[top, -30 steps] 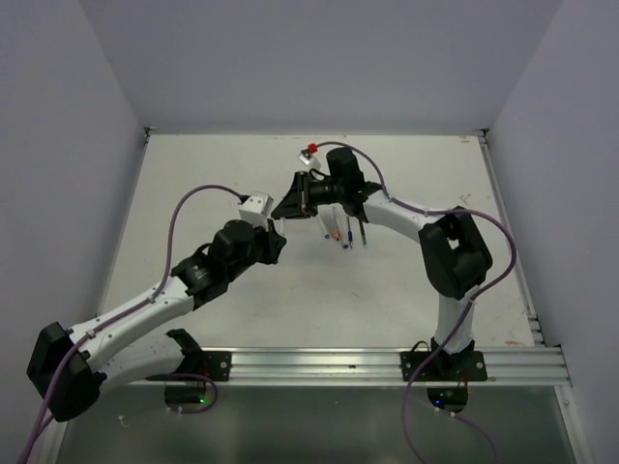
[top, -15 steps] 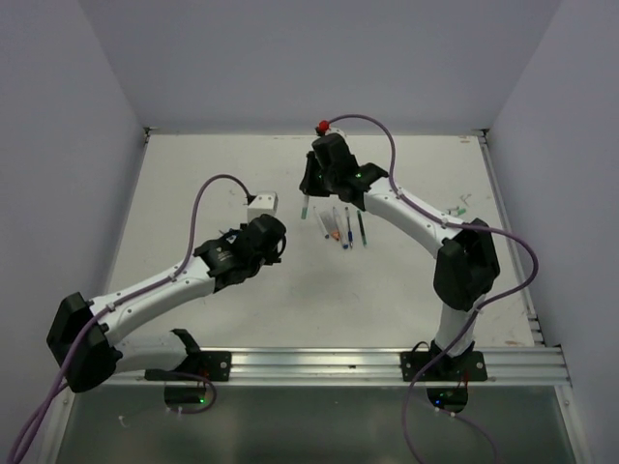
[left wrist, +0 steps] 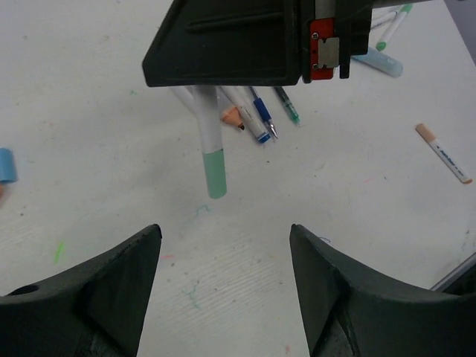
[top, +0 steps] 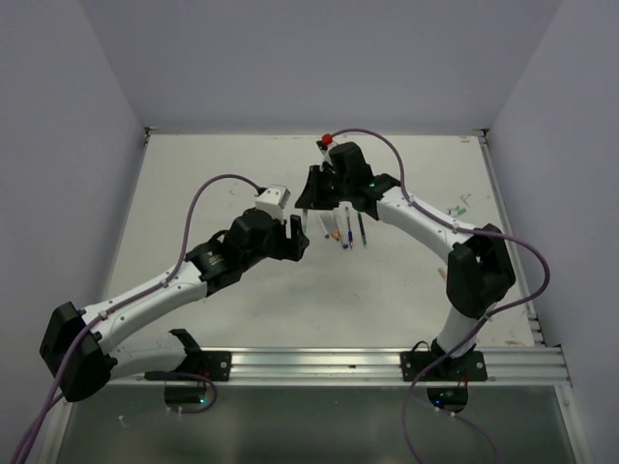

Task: Open the pen caps

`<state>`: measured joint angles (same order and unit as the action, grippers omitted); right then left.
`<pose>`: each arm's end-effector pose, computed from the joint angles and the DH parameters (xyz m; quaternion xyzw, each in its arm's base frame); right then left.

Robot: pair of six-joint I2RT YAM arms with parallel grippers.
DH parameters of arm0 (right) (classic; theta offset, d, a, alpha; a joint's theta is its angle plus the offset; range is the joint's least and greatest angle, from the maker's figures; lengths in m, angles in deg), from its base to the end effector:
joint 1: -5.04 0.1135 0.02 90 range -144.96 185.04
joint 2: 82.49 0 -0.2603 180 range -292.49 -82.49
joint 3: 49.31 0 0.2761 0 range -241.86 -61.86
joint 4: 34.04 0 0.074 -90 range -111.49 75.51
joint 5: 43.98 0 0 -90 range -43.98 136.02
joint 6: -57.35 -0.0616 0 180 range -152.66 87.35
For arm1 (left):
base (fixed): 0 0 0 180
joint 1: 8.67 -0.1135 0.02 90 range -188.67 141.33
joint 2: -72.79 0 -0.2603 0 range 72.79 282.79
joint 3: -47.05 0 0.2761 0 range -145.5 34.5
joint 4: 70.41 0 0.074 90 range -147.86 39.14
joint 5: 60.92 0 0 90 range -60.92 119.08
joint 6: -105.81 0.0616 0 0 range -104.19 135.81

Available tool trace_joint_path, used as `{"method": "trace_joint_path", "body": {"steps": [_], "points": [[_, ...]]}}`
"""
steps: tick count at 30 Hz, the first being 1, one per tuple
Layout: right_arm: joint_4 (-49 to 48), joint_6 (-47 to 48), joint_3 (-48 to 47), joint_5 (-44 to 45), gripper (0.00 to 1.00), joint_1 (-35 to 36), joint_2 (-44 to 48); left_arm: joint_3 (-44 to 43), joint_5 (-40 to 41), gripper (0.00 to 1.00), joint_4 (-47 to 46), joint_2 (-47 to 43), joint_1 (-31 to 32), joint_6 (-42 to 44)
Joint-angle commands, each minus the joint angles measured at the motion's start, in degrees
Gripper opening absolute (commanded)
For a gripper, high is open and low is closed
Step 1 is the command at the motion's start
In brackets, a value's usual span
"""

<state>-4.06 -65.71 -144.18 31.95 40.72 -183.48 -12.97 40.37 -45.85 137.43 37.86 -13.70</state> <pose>0.3586 0.2759 0.2608 -0.0757 0.8832 0.3440 0.3096 0.2159 -0.2102 0.2609 0.0778 0.8562 -0.2434 0.4491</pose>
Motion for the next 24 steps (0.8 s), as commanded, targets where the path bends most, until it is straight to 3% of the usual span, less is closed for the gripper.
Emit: {"method": "trace_joint_path", "body": {"steps": [1, 4, 8, 13, 24], "points": [[-5.9, -2.0, 1.1, -7.5, 0.0, 0.0, 5.0, -0.5, -6.7, 0.74, -6.4, 1.2, -0.5, 2.2], [-7.9, -3.4, 2.4, -9.6, 0.0, -0.2, 6.2, -0.4, -9.5, 0.68, -8.4, 2.1, -0.8, 2.4], [-10.3, -5.6, 3.7, -12.5, 0.0, -0.5, 6.2, -0.2, -11.0, 0.5, -9.6, 3.2, -1.2, 2.4], [-11.8, -6.7, 4.5, -13.8, 0.0, -0.4, 6.5, -0.2, -11.0, 0.37, -9.6, 3.2, -1.8, 2.4], [-14.0, -9.0, 5.4, -16.3, 0.0, -0.4, 6.9, 2.5, -8.7, 0.38, -10.4, 0.6, -2.8, 1.4]]}}
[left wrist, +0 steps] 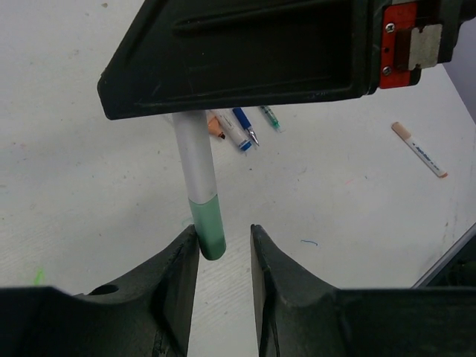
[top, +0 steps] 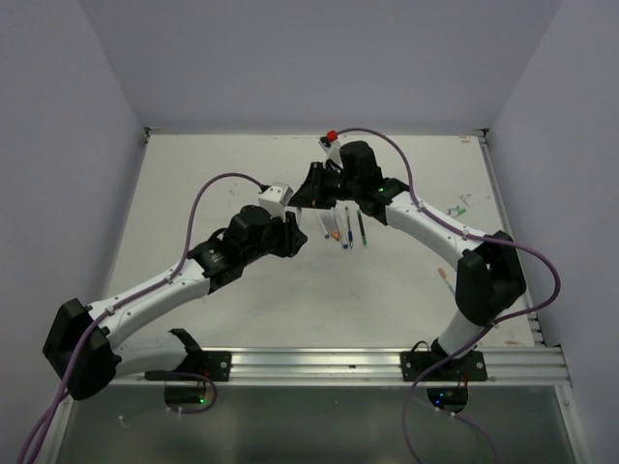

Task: Open the pen caps

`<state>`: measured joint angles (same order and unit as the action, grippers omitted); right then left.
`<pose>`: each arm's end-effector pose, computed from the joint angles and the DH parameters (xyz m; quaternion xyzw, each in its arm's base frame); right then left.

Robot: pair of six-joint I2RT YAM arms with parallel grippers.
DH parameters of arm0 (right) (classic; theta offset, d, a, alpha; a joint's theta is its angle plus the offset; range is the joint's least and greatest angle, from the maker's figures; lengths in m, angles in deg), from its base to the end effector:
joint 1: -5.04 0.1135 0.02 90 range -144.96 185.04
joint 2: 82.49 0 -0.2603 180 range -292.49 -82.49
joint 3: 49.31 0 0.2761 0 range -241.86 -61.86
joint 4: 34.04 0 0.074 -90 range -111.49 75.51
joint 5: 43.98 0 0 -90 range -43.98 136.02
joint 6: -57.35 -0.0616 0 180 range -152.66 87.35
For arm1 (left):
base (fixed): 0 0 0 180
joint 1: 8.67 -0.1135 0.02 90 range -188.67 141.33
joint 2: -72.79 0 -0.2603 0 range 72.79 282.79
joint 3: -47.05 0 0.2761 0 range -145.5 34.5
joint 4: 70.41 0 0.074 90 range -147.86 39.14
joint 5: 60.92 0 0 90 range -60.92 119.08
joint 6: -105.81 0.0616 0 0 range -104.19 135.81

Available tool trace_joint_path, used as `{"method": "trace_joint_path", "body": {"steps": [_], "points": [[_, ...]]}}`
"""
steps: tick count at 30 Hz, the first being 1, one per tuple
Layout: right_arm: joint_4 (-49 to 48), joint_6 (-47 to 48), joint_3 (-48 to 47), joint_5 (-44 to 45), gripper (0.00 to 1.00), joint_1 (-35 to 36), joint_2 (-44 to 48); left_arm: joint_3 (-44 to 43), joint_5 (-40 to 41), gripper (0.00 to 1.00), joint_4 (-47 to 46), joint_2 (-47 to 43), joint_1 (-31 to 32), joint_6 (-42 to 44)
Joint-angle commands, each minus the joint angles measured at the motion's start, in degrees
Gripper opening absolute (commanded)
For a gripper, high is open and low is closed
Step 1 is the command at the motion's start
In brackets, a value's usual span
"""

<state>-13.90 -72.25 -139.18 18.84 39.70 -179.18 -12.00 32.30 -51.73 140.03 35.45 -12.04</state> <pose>0.3453 0.2730 0.2808 -0.0870 0.8331 0.4664 0.2842 0.2274 -0.2157 0.2530 0.1060 0.8452 -0.2881 0.4375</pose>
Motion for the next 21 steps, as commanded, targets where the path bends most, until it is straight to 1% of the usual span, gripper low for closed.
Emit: {"method": "trace_joint_path", "body": {"steps": [1, 3, 4, 5, 6, 7, 8, 9, 15, 16, 18, 19, 21], "points": [[-4.3, -2.5, 0.7, -3.3, 0.0, 0.5, 2.7, 1.9, -1.0, 0.36, -5.0, -2.7, -0.8, -0.6], [-4.5, -2.8, 0.8, -3.3, 0.0, 0.5, 2.8, 2.6, -2.0, 0.33, -5.1, -3.3, -1.2, -0.8], [-4.6, -2.9, 0.8, -3.3, 0.0, 0.6, 2.7, 2.6, -2.8, 0.3, -7.1, -3.3, -1.7, -0.8], [-4.8, -3.1, 0.7, -3.5, 0.0, 0.5, 2.6, 2.6, -3.0, 0.27, -7.0, -3.3, -1.8, -0.8], [-5.0, -3.5, 0.6, -3.8, 0.0, 0.6, 2.3, 2.3, -3.0, 0.24, -6.9, -3.3, -1.8, -0.7], [-6.0, -3.8, 0.7, -4.1, 0.0, 0.6, 2.1, 2.3, -3.0, 0.16, -7.0, -3.3, -2.0, -0.6], [-6.6, -4.7, 0.8, -5.2, 0.0, 0.6, 1.9, 2.3, -4.4, 0.13, -7.1, -3.3, -2.1, -0.6], [-7.2, -5.1, 0.9, -5.5, 0.0, 0.5, 1.5, 2.4, -4.6, 0.13, -7.3, -3.4, -2.4, -0.7], [-7.2, -5.3, 1.3, -6.5, 0.0, 0.6, 0.9, 2.7, -6.8, 0.17, -8.1, -4.0, -3.8, -0.7], [-7.2, -5.5, 1.4, -6.7, 0.0, 0.6, 0.4, 2.9, -7.3, 0.22, -8.2, -4.0, -4.0, -0.7], [-8.8, -5.8, 1.3, -7.6, 0.0, 0.5, 0.2, 3.2, -7.8, 0.26, -8.7, -4.0, -4.6, -1.0], [-8.8, -5.8, 1.3, -7.7, 0.0, 0.5, -0.2, 3.3, -8.1, 0.31, -8.9, -4.1, -4.7, -1.1], [-9.2, -6.0, 1.3, -8.2, 0.0, 0.5, -0.3, 3.3, -8.6, 0.31, -9.1, -4.1, -5.3, -1.1]]}}
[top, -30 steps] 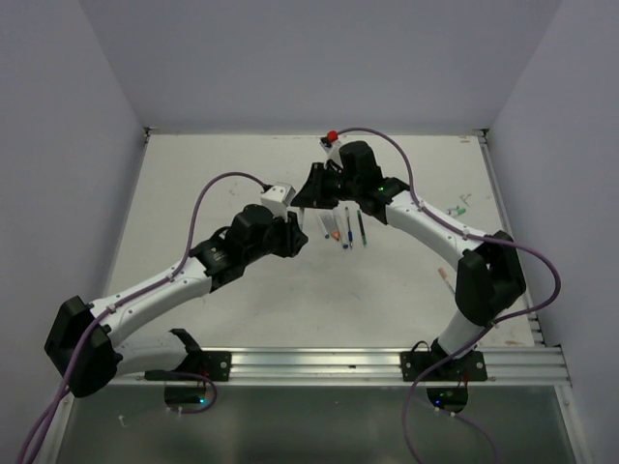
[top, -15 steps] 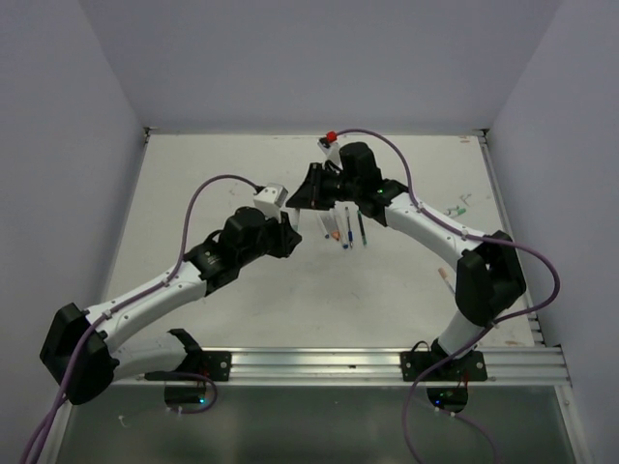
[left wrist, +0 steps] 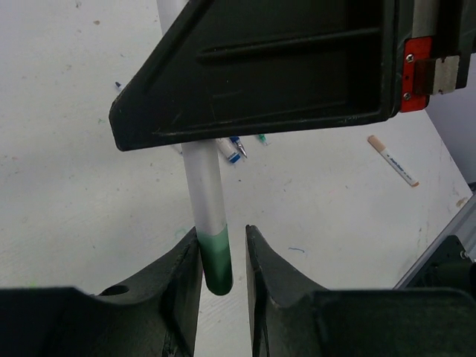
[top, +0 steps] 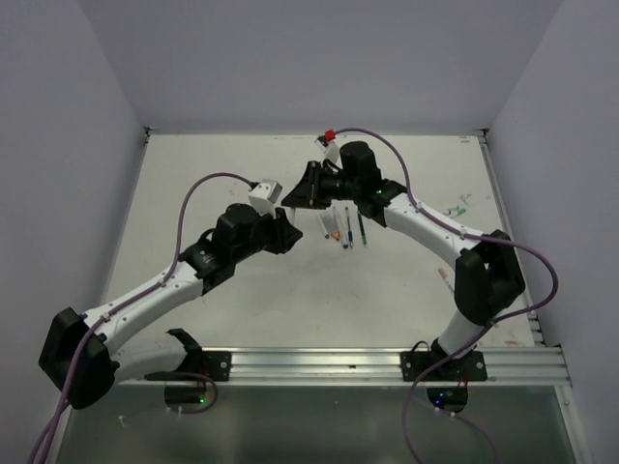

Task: Open the pen caps

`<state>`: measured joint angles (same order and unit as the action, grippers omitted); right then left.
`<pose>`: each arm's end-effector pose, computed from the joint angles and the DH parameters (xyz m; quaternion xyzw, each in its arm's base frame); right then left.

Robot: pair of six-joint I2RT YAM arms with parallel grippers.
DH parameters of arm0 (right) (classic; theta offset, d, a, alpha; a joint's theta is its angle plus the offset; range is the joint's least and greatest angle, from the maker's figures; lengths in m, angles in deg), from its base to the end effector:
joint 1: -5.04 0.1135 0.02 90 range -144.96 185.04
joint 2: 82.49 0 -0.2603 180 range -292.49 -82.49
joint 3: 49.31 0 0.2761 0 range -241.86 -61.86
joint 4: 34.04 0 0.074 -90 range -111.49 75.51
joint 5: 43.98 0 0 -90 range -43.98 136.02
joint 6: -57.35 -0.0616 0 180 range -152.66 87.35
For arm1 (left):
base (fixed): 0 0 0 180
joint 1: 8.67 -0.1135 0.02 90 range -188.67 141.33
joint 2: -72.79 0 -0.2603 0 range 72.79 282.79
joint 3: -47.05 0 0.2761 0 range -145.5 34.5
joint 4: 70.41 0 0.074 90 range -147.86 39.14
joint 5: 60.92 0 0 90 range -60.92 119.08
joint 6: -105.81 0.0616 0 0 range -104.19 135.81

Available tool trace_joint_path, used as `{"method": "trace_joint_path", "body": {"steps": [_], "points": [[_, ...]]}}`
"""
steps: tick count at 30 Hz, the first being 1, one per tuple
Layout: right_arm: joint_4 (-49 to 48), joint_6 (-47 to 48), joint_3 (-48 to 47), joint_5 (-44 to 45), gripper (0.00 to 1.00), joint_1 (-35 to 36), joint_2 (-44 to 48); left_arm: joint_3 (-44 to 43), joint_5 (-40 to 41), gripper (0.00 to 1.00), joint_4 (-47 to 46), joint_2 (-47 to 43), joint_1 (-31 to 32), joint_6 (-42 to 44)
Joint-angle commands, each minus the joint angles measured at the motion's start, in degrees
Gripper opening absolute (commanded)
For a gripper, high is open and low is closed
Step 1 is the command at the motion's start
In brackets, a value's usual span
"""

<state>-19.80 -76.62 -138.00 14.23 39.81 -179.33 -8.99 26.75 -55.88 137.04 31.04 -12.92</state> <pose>0.3439 0.2782 0.2847 -0.0878 0.8088 0.5154 0.2693 0.2332 -0.1969 0.2561 0.0909 0.8276 -0.3254 0.4483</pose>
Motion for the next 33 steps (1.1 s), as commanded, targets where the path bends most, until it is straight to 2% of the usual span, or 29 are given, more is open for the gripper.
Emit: {"method": "trace_joint_path", "body": {"steps": [1, 3, 6, 7, 8, 11, 12, 13, 14, 15, 17, 18, 19, 20, 22, 24, 27, 28, 29, 33], "points": [[-3.4, -1.7, 0.2, -3.5, 0.0, 0.4, -0.5, 0.3, -3.2, 0.31, -5.0, -1.1, -0.9, -0.3], [-3.6, -1.9, 0.2, -3.6, 0.0, 0.4, -0.5, 0.2, -3.5, 0.29, -5.0, -1.1, -1.3, -0.3], [-3.8, -2.1, 0.2, -3.8, 0.0, 0.5, -0.7, 0.2, -3.7, 0.18, -4.9, -0.6, -1.5, -0.3], [-3.8, -2.1, 0.3, -3.5, 0.0, 0.4, -0.6, 0.1, -3.6, 0.06, -4.6, -0.6, -1.4, -0.3], [-3.8, -2.0, 0.3, -3.4, 0.0, 0.5, -0.5, 0.0, -3.2, 0.0, -4.3, -0.6, -1.6, -0.3], [-1.9, 0.3, -0.6, 0.5, 0.0, 0.5, -0.5, -1.2, -0.9, 0.0, -2.1, 0.0, -1.6, -0.7], [1.9, 1.2, -1.1, 2.2, 0.0, 0.5, -0.4, -2.7, 0.3, 0.0, 0.7, 0.4, -1.6, -0.9], [3.7, 2.2, -2.6, 3.9, 0.0, 0.6, -0.4, -3.5, 4.1, 0.0, 2.2, 1.5, -1.6, -1.0], [6.1, 4.9, -3.7, 9.7, 0.0, 0.9, -0.2, -4.7, 6.9, 0.0, 6.2, 2.2, -1.6, -1.2], [12.8, 6.4, -5.1, 13.7, 0.0, 1.3, -0.4, -5.9, 10.1, 0.0, 9.1, 3.0, -1.5, -2.1], [20.3, 9.8, -10.7, 23.4, 0.0, 2.9, -0.9, -10.6, 22.7, 0.0, 17.7, 6.2, -0.9, -2.7], [24.3, 10.3, -12.8, 30.4, 0.0, 3.7, -1.6, -12.0, 27.9, 0.0, 19.8, 7.3, 1.8, -3.1], [25.5, 11.0, -13.8, 33.2, 0.0, 4.2, -2.0, -14.1, 37.7, 0.0, 21.7, 8.7, 4.1, -3.0], [26.9, 11.3, -14.7, 35.8, 0.0, 4.5, -2.8, -14.6, 41.7, 0.0, 22.4, 9.1, 8.6, -3.1], [30.0, 11.7, -17.0, 40.7, 0.0, 4.9, -5.0, -15.5, 48.4, 0.0, 23.1, 9.9, 11.9, -4.5], [30.2, 11.7, -17.5, 42.3, 0.0, 4.9, -5.7, -14.8, 48.4, 0.0, 21.9, 9.8, 14.1, -4.3], [29.0, 12.7, -19.2, 38.2, 0.0, 4.4, -7.5, -9.3, 36.6, 0.0, 12.1, 5.3, 13.8, 0.1], [28.1, 13.1, -19.5, 32.6, 0.0, 4.0, -7.8, -7.3, 30.3, 0.0, 7.6, 3.9, 13.5, 0.5], [27.4, 12.9, -19.7, 30.4, 0.0, 3.6, -8.6, -4.6, 28.5, 0.0, 6.4, 2.5, 13.2, 0.3], [25.4, 12.8, -21.5, 21.8, 0.0, 0.2, -11.3, -1.7, 27.5, 0.0, 10.5, -3.2, 10.5, -4.0]]}}
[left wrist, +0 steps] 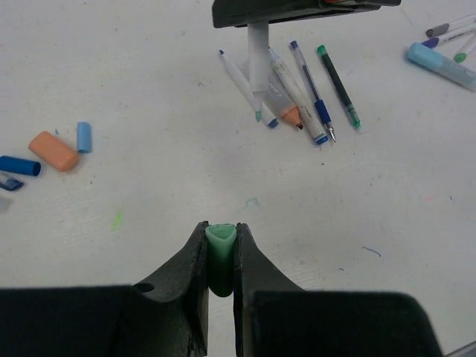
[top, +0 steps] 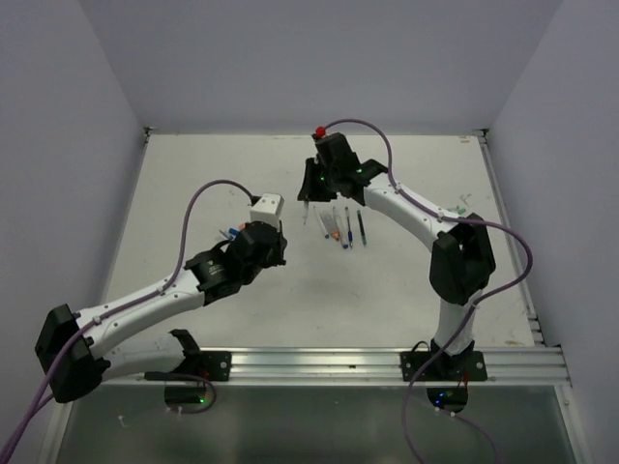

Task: Open the pen caps

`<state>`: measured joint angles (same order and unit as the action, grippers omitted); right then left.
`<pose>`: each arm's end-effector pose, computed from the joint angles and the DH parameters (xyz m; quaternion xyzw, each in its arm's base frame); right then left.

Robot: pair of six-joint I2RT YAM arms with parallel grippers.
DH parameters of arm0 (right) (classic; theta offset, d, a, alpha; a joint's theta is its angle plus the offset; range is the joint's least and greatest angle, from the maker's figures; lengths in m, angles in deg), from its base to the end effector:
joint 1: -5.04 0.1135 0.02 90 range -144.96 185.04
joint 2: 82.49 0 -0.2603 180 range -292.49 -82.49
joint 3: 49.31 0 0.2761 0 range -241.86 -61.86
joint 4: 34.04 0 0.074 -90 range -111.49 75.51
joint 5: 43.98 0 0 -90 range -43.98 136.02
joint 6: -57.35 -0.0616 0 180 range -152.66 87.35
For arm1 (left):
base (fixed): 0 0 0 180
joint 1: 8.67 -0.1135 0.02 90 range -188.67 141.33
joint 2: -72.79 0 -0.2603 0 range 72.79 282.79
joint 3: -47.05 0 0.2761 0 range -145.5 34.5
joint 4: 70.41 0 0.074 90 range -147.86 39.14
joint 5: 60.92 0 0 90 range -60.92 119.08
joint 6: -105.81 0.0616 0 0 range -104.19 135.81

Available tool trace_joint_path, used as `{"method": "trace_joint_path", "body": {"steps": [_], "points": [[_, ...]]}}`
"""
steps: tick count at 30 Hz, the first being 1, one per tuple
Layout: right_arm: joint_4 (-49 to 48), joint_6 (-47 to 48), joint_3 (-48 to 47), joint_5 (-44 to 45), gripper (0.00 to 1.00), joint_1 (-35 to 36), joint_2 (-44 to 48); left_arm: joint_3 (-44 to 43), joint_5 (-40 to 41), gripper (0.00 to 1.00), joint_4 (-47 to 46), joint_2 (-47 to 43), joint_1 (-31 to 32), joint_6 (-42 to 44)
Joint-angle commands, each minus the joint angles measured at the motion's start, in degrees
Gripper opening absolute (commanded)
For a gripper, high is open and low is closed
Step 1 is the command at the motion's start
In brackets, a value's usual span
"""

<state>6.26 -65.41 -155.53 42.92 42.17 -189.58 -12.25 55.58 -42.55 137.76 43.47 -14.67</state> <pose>0.3763 0.2891 0.2689 -0.0459 0.9092 0.2569 0.3246 0.2011 -0.2139 0.2507 0.0546 0.8627 -0.1523 0.4792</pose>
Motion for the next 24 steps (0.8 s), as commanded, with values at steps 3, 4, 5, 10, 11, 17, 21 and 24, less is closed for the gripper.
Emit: {"method": "trace_joint_path", "body": {"steps": [3, 4, 5, 10, 11, 17, 21, 24], "points": [[0.8, 3.3, -4.7, -10.1, 0.0, -3.5, -4.0, 1.6, 3.0, 0.0, 5.9, -5.5, -4.7, -6.8], [1.2, 4.4, -4.7, -10.3, 0.0, -3.6, -4.6, 1.2, 6.6, 0.0, 11.4, -5.4, -5.4, -8.4], [2.5, 5.1, -4.9, -10.3, 0.0, -3.7, -5.3, 1.0, 7.6, 0.0, 13.6, -5.3, -7.6, -10.8], [8.5, 10.5, -9.3, -12.0, 0.0, -3.6, -12.7, 2.2, 9.7, 0.0, 17.7, -2.5, -13.6, -16.2], [8.2, 10.8, -9.0, -12.1, 0.0, -3.6, -13.1, 2.2, 9.8, 0.0, 18.0, -1.9, -14.3, -17.1], [8.8, 12.7, -9.2, -11.1, 0.0, -3.6, -16.2, -0.3, 15.4, 0.0, 24.0, 5.0, -17.1, -27.9], [11.2, 14.0, -12.6, -9.9, 0.01, -3.7, -20.0, -0.1, 14.4, 0.0, 23.6, 9.5, -20.9, -30.0], [11.5, 14.4, -14.0, -10.2, 0.01, -4.1, -22.7, 0.9, 11.7, 0.0, 20.2, 11.8, -24.3, -29.1]]}}
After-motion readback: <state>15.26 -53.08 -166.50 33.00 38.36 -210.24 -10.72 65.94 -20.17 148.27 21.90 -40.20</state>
